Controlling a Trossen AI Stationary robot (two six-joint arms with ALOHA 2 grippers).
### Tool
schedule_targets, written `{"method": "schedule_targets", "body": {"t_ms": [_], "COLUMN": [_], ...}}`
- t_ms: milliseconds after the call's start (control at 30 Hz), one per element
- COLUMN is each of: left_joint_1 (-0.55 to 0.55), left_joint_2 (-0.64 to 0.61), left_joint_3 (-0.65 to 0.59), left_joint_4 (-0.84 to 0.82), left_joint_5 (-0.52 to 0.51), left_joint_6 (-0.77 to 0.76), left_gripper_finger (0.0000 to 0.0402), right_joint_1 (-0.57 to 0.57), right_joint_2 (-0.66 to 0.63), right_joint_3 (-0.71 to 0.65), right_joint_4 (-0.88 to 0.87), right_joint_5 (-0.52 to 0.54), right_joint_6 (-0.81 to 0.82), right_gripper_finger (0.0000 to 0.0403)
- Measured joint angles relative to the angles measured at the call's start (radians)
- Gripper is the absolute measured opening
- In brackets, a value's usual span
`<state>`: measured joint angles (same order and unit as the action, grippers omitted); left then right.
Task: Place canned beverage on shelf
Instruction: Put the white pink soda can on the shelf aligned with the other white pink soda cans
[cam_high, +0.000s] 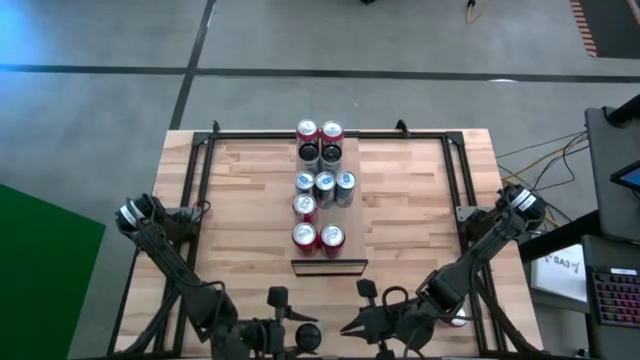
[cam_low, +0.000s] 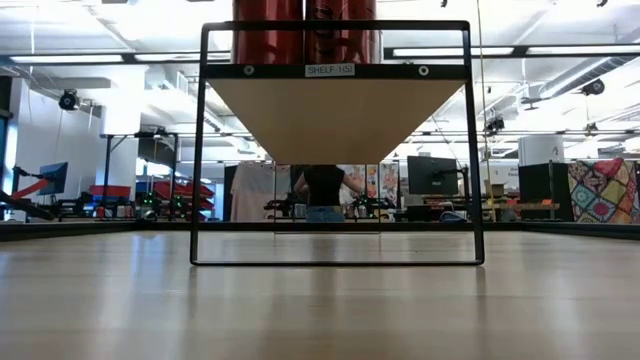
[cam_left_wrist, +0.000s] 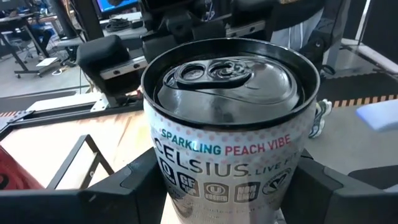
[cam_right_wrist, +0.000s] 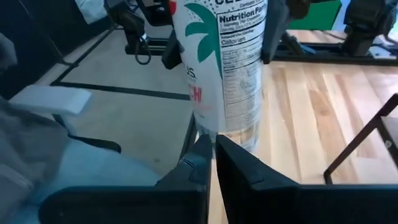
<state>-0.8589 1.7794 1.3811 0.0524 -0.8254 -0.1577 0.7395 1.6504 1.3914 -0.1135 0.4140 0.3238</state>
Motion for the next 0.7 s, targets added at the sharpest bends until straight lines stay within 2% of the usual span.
{"method": "schedule_targets", "body": {"t_ms": [167,300,533,700], "left_joint_1": [0.0,0.001,0.002,0.003], "left_joint_2": [0.0,0.0,0.0,0.0], "left_joint_3": [0.0,-0.001,-0.002,-0.002], "left_joint_4": [0.003,0.005,0.015,0.027], "left_joint_5": [-0.001,-0.001,-0.002,-0.001], "left_joint_6": [0.0,0.003,0.003,0.002], "left_gripper_finger": [0.0223,0.0223,0.0223,0.0223], "right_joint_1": [-0.001,-0.003,-0.02,-0.024], "right_joint_2": [0.015,0.033,0.064,0.08], "right_joint_3": [0.0,0.0,0.036,0.055], "right_joint_4": [0.003,0.031,0.047,0.082], "right_joint_5": [-0.056,-0.073,-0.011,-0.015], "right_joint_6": [0.021,0.02,0.003,-0.055], "right_gripper_finger": [0.0062,0.0141,0.0289,0.0349]}}
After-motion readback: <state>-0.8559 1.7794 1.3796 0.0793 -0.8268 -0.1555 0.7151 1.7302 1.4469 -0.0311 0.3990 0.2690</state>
